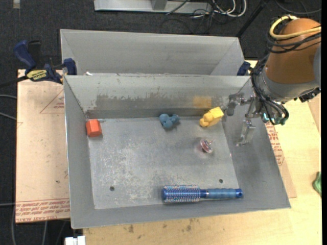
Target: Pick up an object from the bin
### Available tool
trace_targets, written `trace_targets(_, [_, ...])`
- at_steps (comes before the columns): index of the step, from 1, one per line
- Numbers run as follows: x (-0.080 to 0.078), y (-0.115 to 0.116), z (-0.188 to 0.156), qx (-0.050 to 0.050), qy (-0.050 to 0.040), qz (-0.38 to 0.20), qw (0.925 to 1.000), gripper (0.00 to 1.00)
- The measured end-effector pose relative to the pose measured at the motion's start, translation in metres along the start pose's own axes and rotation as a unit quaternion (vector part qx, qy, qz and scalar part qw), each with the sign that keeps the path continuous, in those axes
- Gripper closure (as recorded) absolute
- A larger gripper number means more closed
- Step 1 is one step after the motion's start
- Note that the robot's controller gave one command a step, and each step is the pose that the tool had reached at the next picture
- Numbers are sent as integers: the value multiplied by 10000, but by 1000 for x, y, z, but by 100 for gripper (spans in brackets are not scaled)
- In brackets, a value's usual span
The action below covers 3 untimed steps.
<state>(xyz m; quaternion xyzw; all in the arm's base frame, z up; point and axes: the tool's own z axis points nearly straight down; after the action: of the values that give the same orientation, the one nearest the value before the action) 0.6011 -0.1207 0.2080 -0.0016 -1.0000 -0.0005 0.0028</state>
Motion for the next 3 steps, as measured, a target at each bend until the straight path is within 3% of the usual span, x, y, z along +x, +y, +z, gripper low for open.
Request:
trace_targets(1, [104,-19,138,-7,-1,-196,9998,0])
trace_targets(2, [96,24,17,-6,-63,1583,9874,0])
trace_targets(3, [115,21,139,-5,-47,386,9992,0])
